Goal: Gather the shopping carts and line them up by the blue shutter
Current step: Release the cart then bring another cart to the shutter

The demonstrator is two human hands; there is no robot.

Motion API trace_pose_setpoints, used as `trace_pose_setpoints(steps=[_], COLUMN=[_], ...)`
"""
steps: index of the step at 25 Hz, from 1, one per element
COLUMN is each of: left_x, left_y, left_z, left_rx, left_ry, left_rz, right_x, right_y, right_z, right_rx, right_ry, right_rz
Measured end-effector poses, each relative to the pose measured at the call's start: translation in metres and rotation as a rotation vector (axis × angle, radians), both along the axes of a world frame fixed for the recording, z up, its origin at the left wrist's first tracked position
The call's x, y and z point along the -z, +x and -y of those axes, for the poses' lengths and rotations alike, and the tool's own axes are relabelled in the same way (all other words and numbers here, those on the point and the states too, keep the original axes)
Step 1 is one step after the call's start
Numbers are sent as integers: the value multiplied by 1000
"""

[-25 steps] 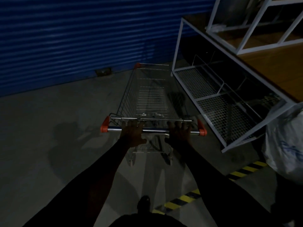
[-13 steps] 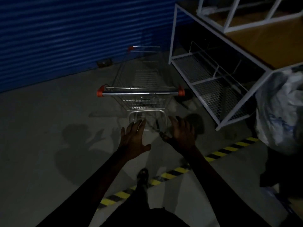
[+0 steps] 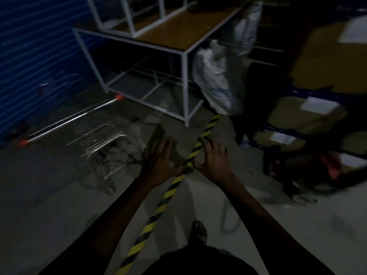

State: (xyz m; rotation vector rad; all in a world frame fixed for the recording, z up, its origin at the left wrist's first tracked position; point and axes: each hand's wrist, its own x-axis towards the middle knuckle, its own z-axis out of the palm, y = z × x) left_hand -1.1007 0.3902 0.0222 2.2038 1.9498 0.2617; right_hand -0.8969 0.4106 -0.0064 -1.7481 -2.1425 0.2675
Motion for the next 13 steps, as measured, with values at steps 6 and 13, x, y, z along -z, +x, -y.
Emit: trace_pose_setpoints(steps=[6,13], left_x=[-13,-35], left_y=[154,309], left_z=[89,222], left_rx=[408,809], left_ry=[69,11], left_rz=[18,23], right_x=[-17,-33], right_y=[133,264], right_z=[178,356], right_rx=[348,749], right_ry=[27,70], right_rz=[96,30])
